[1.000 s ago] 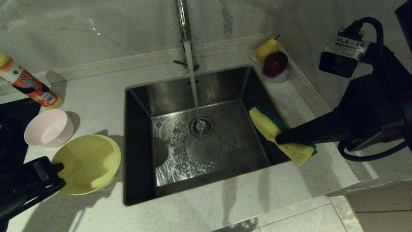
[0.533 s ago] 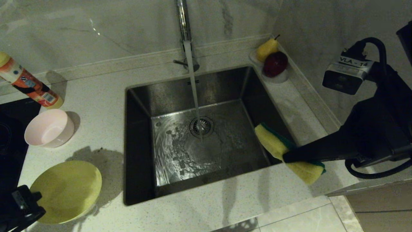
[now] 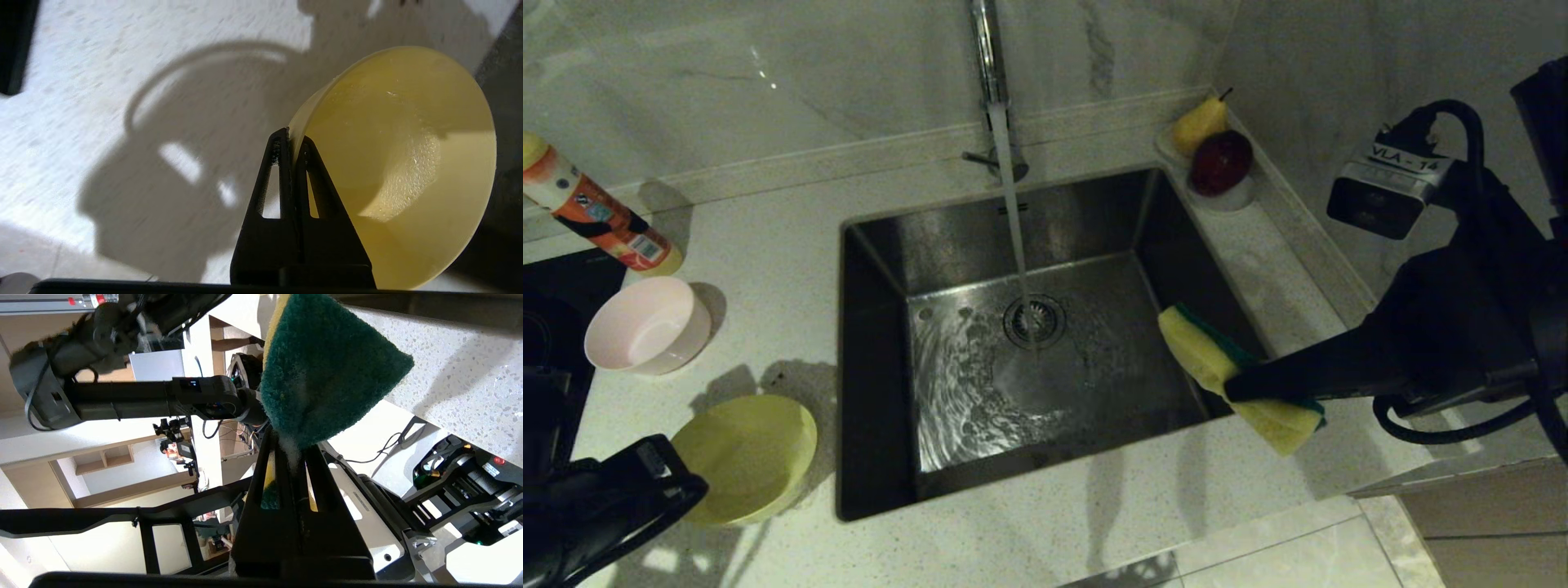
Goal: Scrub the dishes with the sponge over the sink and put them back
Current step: Rinse the bowl
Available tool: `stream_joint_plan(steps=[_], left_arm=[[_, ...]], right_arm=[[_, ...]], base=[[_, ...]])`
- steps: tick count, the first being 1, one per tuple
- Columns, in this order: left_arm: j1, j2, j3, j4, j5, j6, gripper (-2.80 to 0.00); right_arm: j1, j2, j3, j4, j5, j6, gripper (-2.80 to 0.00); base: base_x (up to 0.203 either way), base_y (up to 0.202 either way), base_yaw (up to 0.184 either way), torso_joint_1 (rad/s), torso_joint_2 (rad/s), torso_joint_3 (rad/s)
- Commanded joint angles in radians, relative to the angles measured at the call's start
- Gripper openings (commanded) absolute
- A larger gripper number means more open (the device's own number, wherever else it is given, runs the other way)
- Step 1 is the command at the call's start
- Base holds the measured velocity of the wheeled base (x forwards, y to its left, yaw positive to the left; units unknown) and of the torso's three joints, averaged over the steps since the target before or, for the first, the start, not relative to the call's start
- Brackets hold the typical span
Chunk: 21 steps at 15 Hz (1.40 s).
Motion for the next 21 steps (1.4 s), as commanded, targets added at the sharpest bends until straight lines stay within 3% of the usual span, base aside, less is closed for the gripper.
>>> stream_joint_plan(steps=[1, 5, 21], left_arm=[[0.044, 0.110, 0.004, -0.042, 0.003, -0.004, -2.80], [0.119, 0.144, 0.018, -0.110, -0.032, 0.005, -2.80], [0.124, 0.187, -0.046, -0.101, -0.056, 0.004, -2.80]], right_arm=[[-0.001, 0.011, 0.007, 0.002, 0.017, 0.002, -2.80], [0.001, 0.019, -0.003, 0.002, 0.020, 0.001, -2.80], [0.007, 0.078, -0.043, 0.007, 0.025, 0.004, -2.80]], base=[[0.000, 0.000, 0.000, 0.000, 0.00, 0.000], [0.000, 0.000, 0.000, 0.000, 0.00, 0.000], [0.000, 0.000, 0.000, 0.000, 0.00, 0.000]])
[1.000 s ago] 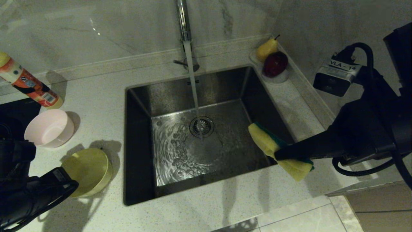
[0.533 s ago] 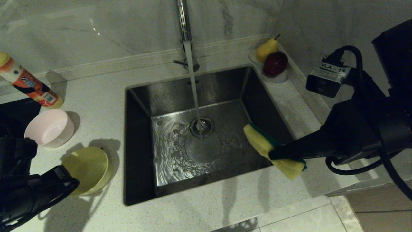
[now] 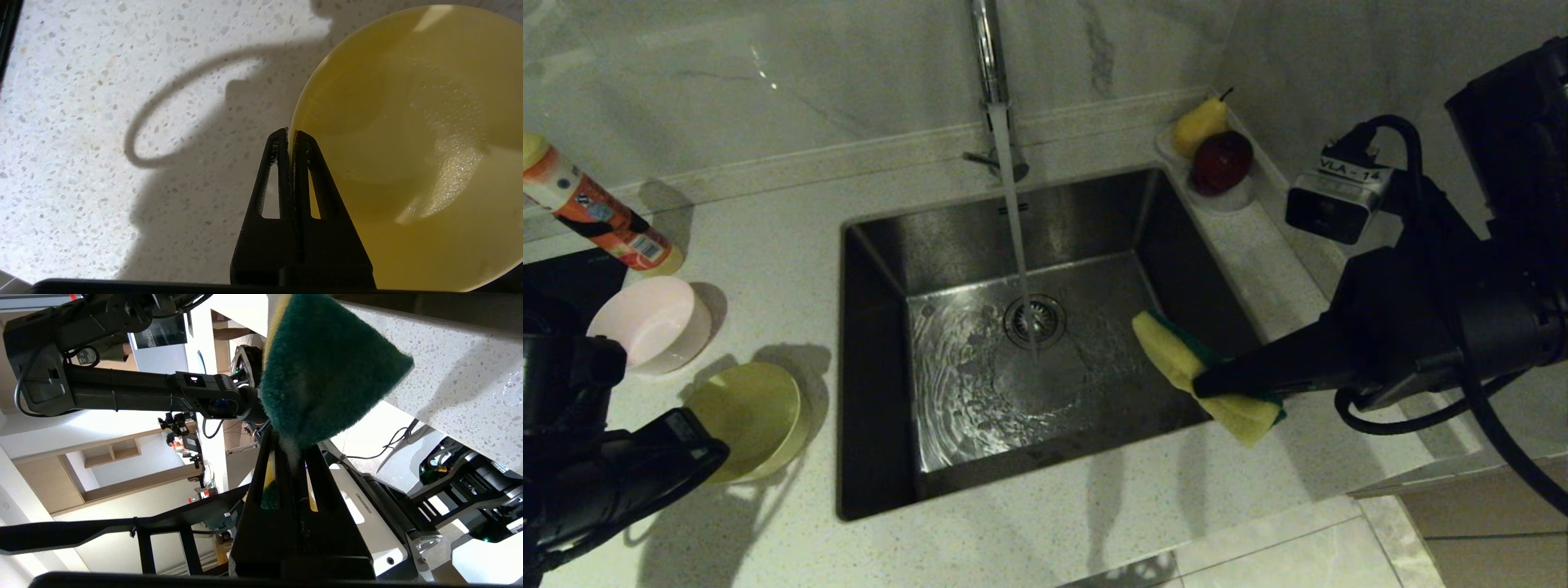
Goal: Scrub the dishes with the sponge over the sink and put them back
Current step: Rinse the bowl
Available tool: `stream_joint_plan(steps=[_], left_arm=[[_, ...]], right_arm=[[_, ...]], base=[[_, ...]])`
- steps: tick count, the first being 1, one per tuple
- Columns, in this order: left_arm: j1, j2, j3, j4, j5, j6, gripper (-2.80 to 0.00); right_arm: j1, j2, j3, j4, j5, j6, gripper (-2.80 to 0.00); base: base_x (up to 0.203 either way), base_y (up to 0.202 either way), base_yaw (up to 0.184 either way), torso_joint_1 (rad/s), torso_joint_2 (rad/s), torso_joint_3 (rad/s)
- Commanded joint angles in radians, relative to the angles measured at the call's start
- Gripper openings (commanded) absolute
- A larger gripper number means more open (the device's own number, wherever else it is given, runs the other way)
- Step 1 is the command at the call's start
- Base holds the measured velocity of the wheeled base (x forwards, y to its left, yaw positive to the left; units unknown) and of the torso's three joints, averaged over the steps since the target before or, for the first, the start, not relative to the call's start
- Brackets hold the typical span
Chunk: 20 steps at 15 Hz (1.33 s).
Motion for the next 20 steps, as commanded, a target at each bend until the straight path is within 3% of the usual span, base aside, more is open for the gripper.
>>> stream_joint_plan(steps=[1, 6, 7, 15, 17, 20], left_arm=[[0.001, 0.033, -0.013, -0.005, 0.003, -0.006, -2.80], [0.037, 0.033, -0.030, 0.005, 0.007, -0.003, -2.80], [0.050, 0.040, -0.027, 0.004, 0.007, 0.000, 0.00], [0.052, 0.063, -0.032, 0.008, -0.022, -0.009, 0.00], [0.058, 0.101, -0.021, 0.005, -0.026, -0.049, 0.00], [0.060, 0.111, -0.019, -0.006, -0.028, -0.058, 0.00]], right_arm=[[0.000, 0.012, 0.001, 0.003, 0.005, 0.003, -2.80], [0.000, 0.006, 0.007, 0.005, 0.004, 0.003, -2.80], [0.000, 0.005, 0.009, 0.006, 0.004, 0.003, -2.80], [0.000, 0.012, 0.010, 0.003, 0.004, 0.003, -2.80], [-0.001, 0.014, 0.005, 0.004, 0.002, 0.002, -2.80], [-0.001, 0.012, 0.000, 0.006, 0.002, 0.001, -2.80]], base=[[0.000, 0.000, 0.000, 0.000, 0.00, 0.000], [0.000, 0.000, 0.000, 0.000, 0.00, 0.000], [0.000, 0.000, 0.000, 0.000, 0.00, 0.000], [0.000, 0.000, 0.000, 0.000, 0.00, 0.000], [0.000, 0.000, 0.000, 0.000, 0.00, 0.000], [0.000, 0.000, 0.000, 0.000, 0.00, 0.000]])
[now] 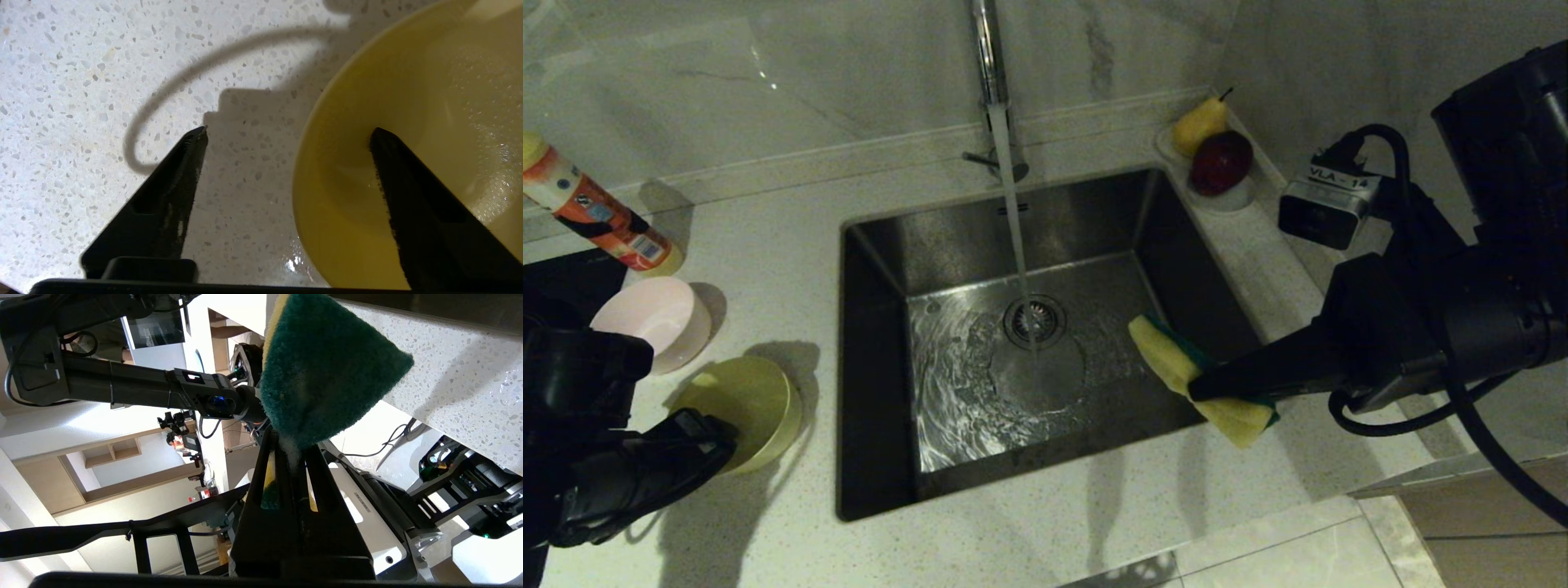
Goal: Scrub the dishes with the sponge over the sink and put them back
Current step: Rinse the bowl
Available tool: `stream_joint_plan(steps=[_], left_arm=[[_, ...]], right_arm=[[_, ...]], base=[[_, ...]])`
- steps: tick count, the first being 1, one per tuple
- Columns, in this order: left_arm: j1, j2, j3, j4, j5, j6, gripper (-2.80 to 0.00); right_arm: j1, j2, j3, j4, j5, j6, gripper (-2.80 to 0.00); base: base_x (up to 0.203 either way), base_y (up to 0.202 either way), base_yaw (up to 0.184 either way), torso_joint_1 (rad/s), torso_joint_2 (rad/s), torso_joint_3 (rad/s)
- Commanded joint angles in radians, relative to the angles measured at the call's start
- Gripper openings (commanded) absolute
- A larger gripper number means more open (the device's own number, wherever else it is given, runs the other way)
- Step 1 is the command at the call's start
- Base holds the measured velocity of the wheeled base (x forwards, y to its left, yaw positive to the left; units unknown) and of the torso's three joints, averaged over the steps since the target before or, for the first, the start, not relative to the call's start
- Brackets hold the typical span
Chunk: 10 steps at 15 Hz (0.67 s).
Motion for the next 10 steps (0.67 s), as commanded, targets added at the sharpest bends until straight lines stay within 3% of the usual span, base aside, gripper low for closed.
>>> stream_joint_plan(steps=[1, 2, 3, 10], left_arm=[[0.001, 0.012, -0.002, -0.001, 0.003, -0.002, 0.00], [0.001, 0.009, -0.005, 0.000, 0.003, -0.002, 0.00], [0.001, 0.004, -0.007, 0.004, 0.002, -0.002, -2.80], [0.001, -0.015, -0.007, -0.004, 0.003, -0.002, -2.80]], right_arm=[[0.000, 0.001, 0.000, 0.004, 0.004, 0.002, -2.80], [0.000, 0.001, 0.004, 0.004, 0.004, 0.002, -2.80], [0.000, 0.003, 0.004, 0.004, 0.004, 0.002, -2.80], [0.001, -0.006, 0.004, 0.009, 0.004, 0.006, -2.80]], base=[[0.000, 0.000, 0.000, 0.000, 0.00, 0.000], [0.000, 0.000, 0.000, 0.000, 0.00, 0.000], [0.000, 0.000, 0.000, 0.000, 0.00, 0.000], [0.000, 0.000, 0.000, 0.000, 0.00, 0.000]])
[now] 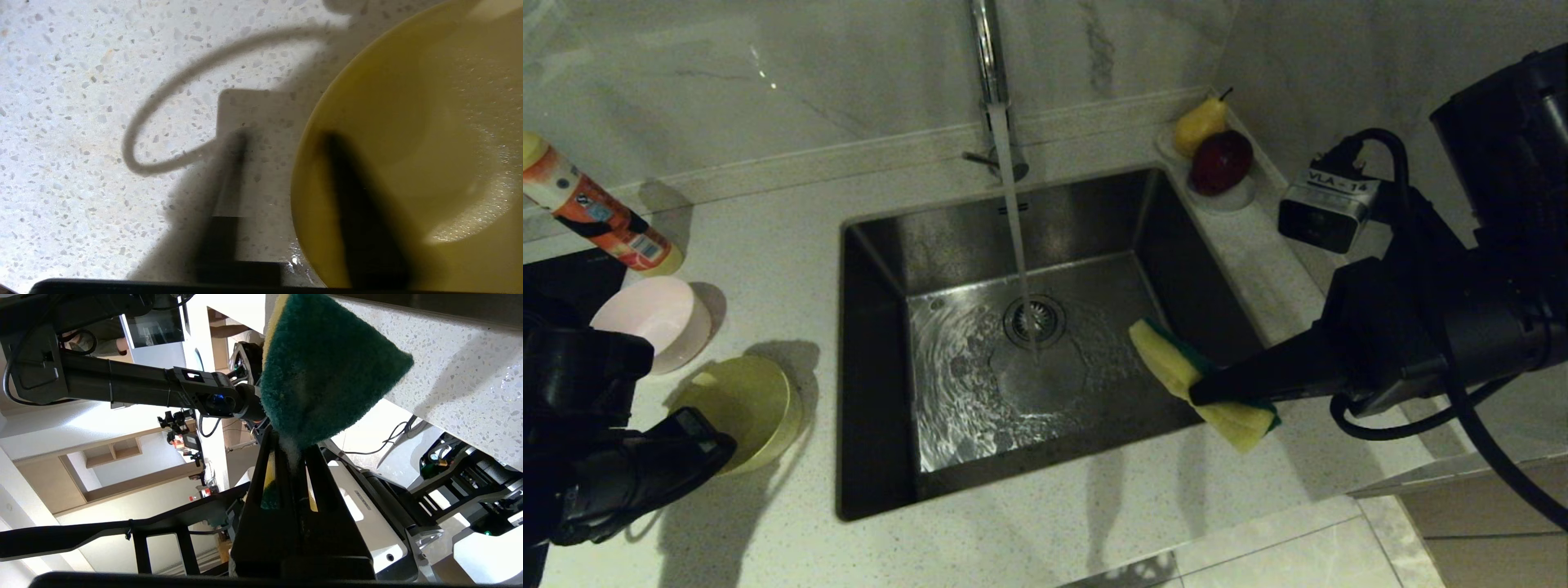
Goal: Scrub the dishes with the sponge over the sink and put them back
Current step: Rinse the bowl
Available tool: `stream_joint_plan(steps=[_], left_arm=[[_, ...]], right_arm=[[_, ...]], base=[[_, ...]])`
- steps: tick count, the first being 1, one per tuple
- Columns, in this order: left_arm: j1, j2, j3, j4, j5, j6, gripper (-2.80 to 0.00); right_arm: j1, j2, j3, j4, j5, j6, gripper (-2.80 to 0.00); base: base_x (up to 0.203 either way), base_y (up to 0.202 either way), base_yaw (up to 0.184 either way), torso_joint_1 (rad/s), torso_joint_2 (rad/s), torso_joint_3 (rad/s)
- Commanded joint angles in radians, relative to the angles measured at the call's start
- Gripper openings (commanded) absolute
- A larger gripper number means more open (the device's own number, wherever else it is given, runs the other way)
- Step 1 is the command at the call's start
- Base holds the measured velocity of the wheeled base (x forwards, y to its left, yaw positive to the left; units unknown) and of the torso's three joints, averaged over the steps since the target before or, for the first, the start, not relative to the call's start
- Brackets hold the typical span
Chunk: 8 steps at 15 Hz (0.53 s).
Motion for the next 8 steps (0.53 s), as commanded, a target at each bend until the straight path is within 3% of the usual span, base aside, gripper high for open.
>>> stream_joint_plan(steps=[1, 6, 8], left_arm=[[0.001, -0.018, -0.005, -0.001, 0.002, -0.005, -2.80], [0.000, -0.129, -0.051, 0.033, -0.019, -0.006, -2.80], [-0.001, -0.192, -0.107, 0.065, -0.065, -0.006, -2.80]], right_arm=[[0.000, -0.007, 0.004, 0.003, 0.004, 0.004, -2.80], [0.001, -0.021, 0.026, 0.003, 0.006, 0.005, -2.80], [0.001, -0.024, 0.034, 0.002, 0.006, 0.006, -2.80]], base=[[0.000, 0.000, 0.000, 0.000, 0.00, 0.000], [0.000, 0.000, 0.000, 0.000, 0.00, 0.000], [0.000, 0.000, 0.000, 0.000, 0.00, 0.000]])
